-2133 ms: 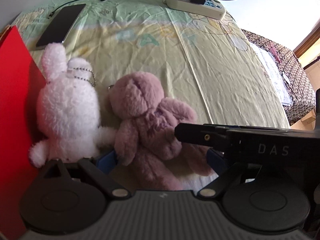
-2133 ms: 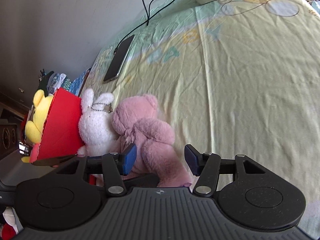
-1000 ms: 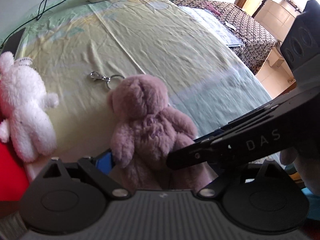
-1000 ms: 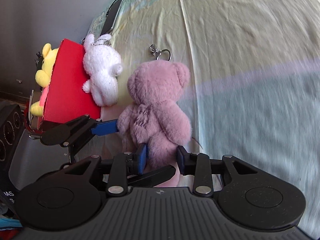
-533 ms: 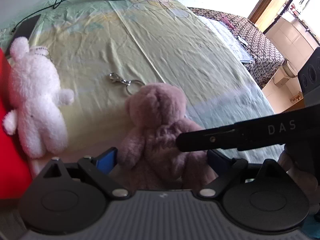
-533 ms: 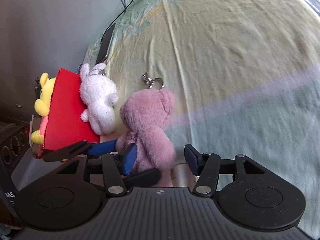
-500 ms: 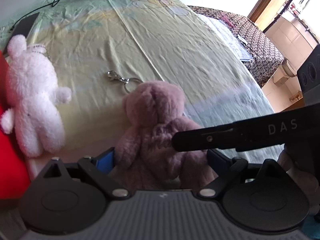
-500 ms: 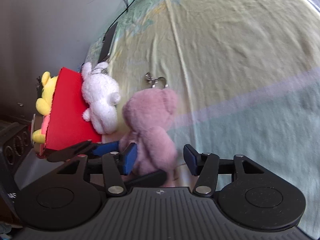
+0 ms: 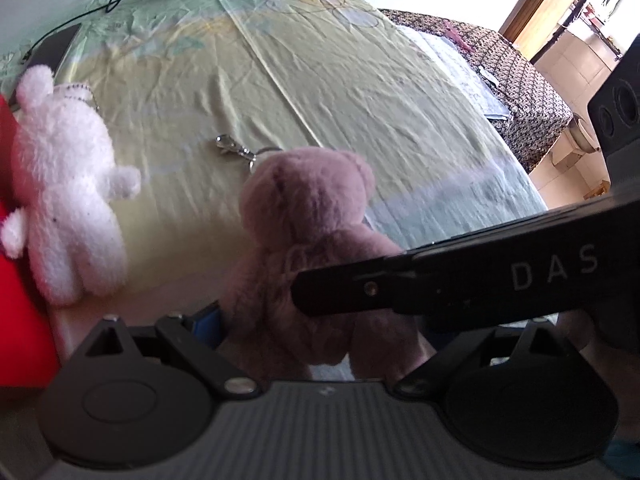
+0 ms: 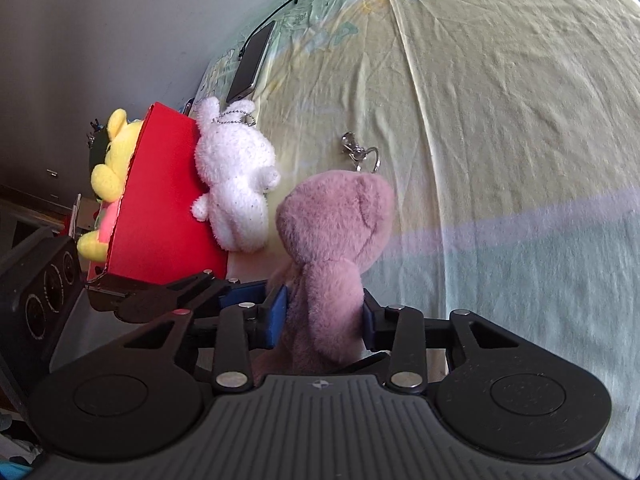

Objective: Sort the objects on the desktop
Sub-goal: 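Grasp the pink bear plush between both tools and lift it, then carry the pink bear with both tools over the red box, then lower the pink bear into the box beside the white bunny, then press the plushes down in the box with both tools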

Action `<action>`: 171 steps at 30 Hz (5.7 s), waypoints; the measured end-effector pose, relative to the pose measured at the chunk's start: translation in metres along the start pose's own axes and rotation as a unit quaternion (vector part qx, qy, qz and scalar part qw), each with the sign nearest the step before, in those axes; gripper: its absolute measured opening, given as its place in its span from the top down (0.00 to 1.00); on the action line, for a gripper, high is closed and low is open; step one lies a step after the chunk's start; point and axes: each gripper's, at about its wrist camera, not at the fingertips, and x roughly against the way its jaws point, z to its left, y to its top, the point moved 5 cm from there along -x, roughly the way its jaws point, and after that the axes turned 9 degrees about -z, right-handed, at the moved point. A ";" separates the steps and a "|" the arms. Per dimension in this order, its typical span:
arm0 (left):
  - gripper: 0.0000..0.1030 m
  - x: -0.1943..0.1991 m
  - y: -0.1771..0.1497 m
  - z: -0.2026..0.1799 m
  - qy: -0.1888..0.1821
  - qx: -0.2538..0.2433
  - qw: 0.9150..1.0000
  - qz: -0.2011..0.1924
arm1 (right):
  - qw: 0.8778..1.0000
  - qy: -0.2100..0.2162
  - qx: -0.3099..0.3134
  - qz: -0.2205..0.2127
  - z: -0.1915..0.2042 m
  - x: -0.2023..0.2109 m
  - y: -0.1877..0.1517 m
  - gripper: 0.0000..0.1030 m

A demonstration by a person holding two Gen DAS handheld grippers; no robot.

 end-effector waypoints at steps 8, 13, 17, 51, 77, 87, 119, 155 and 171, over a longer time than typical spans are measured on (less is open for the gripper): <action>0.08 0.031 0.005 -0.010 0.014 -0.029 0.999 -0.042 | 0.999 0.001 0.042 -0.034 0.030 0.017 -0.009 0.62; 0.08 0.056 0.009 -0.008 0.011 -0.039 0.997 -0.072 | 0.995 -0.001 0.064 -0.074 0.054 0.031 -0.009 0.62; 0.08 0.083 0.016 -0.002 0.004 -0.053 0.993 -0.101 | 0.991 0.003 0.072 -0.111 0.080 0.040 -0.007 0.62; 0.08 0.258 0.014 0.258 0.113 -0.033 0.966 -0.232 | 0.964 0.104 0.162 -0.185 0.328 -0.116 -0.002 0.63; 0.09 0.199 0.000 0.285 0.042 -0.064 0.981 -0.177 | 0.975 -0.033 0.149 -0.161 0.307 -0.161 -0.005 0.64; 0.01 0.206 -0.017 0.299 0.106 -0.130 0.968 -0.187 | 0.969 -0.057 0.176 -0.166 0.316 -0.164 -0.005 0.74; 0.30 0.196 0.010 0.307 0.139 -0.087 0.970 -0.178 | 0.981 -0.005 0.085 -0.173 0.288 -0.155 0.010 0.93; 0.38 0.179 0.006 0.308 0.155 -0.019 0.977 -0.145 | 0.957 -0.074 0.167 -0.224 0.277 -0.125 -0.025 0.86; 0.28 0.171 0.002 0.298 0.168 -0.032 0.976 -0.132 | 0.960 -0.076 0.146 -0.229 0.272 -0.119 -0.030 0.85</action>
